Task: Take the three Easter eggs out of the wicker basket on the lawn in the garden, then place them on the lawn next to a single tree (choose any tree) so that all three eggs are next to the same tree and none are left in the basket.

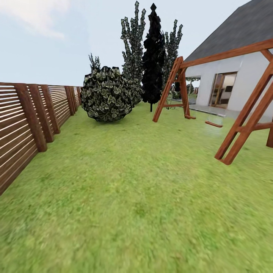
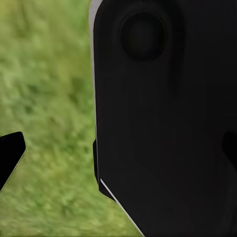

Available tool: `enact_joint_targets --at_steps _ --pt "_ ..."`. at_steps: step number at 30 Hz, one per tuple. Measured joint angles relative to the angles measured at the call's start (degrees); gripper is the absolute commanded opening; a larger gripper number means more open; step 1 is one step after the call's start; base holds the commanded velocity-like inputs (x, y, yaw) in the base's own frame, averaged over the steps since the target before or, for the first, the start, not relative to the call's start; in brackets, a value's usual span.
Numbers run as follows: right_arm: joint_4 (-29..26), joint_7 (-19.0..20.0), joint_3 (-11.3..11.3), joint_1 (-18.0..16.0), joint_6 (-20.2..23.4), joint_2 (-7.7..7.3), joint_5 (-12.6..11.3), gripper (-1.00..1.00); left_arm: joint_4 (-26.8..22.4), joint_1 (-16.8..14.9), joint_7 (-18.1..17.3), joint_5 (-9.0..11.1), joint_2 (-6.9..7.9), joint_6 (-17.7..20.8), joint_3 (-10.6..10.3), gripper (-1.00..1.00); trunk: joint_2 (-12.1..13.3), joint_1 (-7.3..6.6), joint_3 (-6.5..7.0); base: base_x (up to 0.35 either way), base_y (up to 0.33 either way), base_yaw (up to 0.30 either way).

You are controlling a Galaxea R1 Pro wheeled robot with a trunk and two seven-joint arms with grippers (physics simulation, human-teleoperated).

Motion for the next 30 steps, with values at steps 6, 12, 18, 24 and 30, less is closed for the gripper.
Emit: enact_joint_targets --at_steps 6,12,18,24,30 --pt "0.0 0.0 0.0 -0.04 0.0 0.0 0.0 1.0 0.0 0.0 0.0 0.0 0.0 0.0 -0.01 1.0 0.0 0.0 0.0 0.346 0.0 0.0" --pt "0.0 0.0 0.0 -0.01 0.0 0.0 0.0 1.0 0.0 0.0 0.0 0.0 0.0 -0.04 0.0 1.0 0.0 0.0 0.0 0.346 0.0 0.0" --pt "0.0 0.0 0.0 0.0 0.0 0.0 0.0 1.0 0.0 0.0 0.0 0.0 0.0 -0.01 -0.03 1.0 0.0 0.0 0.0 0.346 0.0 0.0" --pt "0.0 0.0 0.0 0.02 0.0 0.0 0.0 1.0 0.0 0.0 0.0 0.0 0.0 -0.01 -0.01 1.0 0.0 0.0 0.0 0.346 0.0 0.0" --pt "0.0 0.0 0.01 0.02 0.0 0.0 0.0 1.0 0.0 0.0 0.0 0.0 0.0 -0.01 -0.04 1.0 0.0 0.0 0.0 0.346 0.0 0.0"
